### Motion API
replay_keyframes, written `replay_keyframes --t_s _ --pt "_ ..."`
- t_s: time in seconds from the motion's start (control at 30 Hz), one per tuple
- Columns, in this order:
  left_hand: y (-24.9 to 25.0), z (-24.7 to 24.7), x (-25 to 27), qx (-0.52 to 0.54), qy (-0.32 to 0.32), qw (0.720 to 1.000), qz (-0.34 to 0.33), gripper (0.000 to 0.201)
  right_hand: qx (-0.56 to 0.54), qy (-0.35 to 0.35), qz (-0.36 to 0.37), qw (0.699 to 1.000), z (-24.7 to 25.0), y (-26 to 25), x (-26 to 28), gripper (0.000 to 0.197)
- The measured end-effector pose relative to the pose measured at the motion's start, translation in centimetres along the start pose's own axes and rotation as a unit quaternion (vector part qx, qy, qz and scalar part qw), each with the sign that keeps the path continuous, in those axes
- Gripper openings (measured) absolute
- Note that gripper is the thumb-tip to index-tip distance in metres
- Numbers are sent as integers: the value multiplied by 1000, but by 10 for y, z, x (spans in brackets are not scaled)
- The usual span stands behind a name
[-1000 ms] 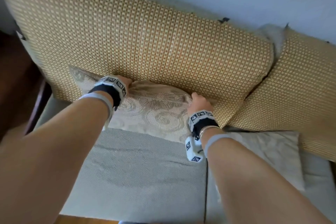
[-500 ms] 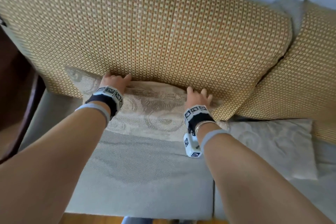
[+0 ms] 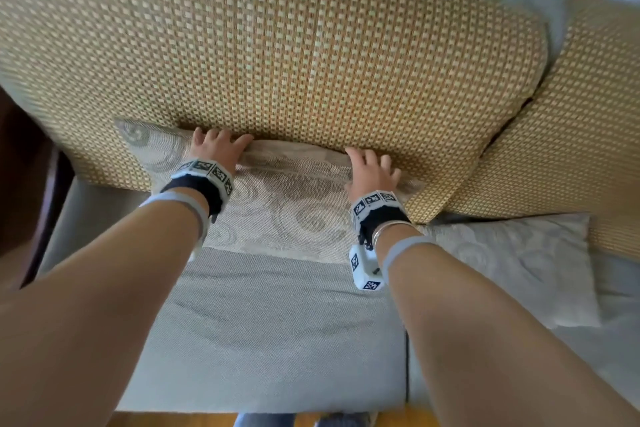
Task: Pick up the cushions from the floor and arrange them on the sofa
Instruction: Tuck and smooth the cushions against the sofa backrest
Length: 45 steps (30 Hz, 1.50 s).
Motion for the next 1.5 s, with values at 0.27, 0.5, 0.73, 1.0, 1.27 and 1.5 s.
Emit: replay_keyframes --t_s 0.27,0.5,0.73,1.0,1.27,1.5 --pt "24 0 -6 28 -38 999 17 68 15 -71 19 997 5 0 -6 42" --pt "71 37 10 95 -35 993 -65 61 -6 -15 28 999 28 14 11 40" --pt "143 58 20 124 -28 986 -107 30 17 -76 -28 997 56 72 26 33" --pt "268 47 34 133 -82 979 -129 29 60 -150 -62 985 73 182 56 29" --pt "433 14 38 97 -151 972 -152 32 65 -218 -90 970 56 352 73 40" --pt "549 -39 10 31 -207 964 -167 47 63 -272 -83 957 20 461 49 96"
Point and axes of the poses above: each hand's wrist, its own x-axis away from the middle knuckle, its own z-axis out of the back of the hand, y = z × x, the point moved 1 cm from there along -x, towards the middle knuckle, and after that the axes turned 1 degree about y, right-handed, at the moved point
